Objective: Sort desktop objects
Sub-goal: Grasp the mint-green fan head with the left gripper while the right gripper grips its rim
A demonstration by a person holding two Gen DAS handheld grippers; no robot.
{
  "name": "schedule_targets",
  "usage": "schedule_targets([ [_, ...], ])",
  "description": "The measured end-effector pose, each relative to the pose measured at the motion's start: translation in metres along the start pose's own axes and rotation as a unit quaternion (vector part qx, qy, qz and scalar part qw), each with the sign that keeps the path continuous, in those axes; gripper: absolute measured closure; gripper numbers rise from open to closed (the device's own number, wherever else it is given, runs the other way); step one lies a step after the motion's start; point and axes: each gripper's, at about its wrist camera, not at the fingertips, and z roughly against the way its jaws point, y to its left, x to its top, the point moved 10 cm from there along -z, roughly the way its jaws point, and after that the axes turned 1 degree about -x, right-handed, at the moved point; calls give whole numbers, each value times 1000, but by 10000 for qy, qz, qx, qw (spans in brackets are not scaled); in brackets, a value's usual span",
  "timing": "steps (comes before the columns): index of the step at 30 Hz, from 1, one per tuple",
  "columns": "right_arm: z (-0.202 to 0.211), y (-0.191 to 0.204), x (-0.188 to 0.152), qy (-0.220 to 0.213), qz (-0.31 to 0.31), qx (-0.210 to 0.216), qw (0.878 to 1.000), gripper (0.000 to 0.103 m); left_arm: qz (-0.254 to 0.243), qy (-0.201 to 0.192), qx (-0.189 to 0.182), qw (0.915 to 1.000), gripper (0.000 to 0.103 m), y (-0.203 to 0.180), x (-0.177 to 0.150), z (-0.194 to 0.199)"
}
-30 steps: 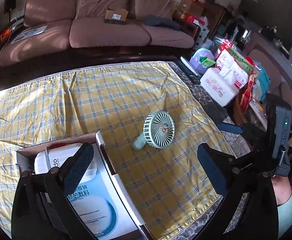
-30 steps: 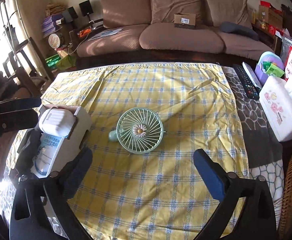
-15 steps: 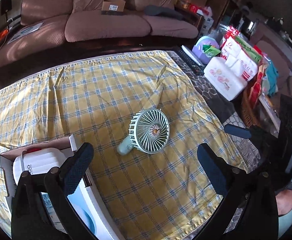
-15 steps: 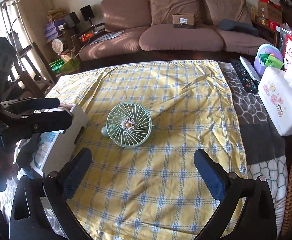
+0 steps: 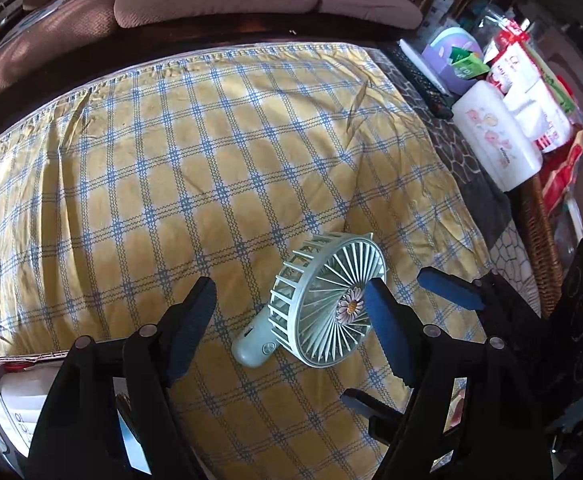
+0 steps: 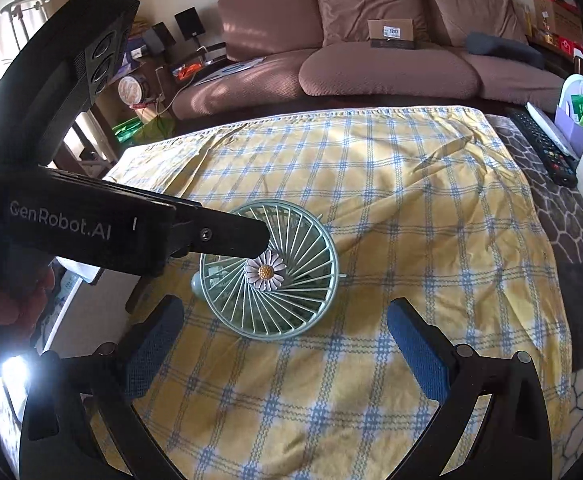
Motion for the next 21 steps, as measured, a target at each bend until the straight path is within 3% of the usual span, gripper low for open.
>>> schedule_targets([
  [8,-29,10,2,54,260,-156,9995,0,128,139,-469,9987,37,-5,4,-18],
  [10,-35,10,0,140,301,-203,9992,1,180,149,-617,9978,44,-10,5,-20],
  [12,-38,9,-1,151,169,-110,9997,19,229,129,-711,9971,53,-13,6,-20],
  [17,-30,8,-2,70,108,-150,9998,20,250,68,-860,9960,56,-20,3,-11],
  [21,-4,18,5,12,155,-131,9998,20,155,-18,-1033,9945,57,-29,1,20],
])
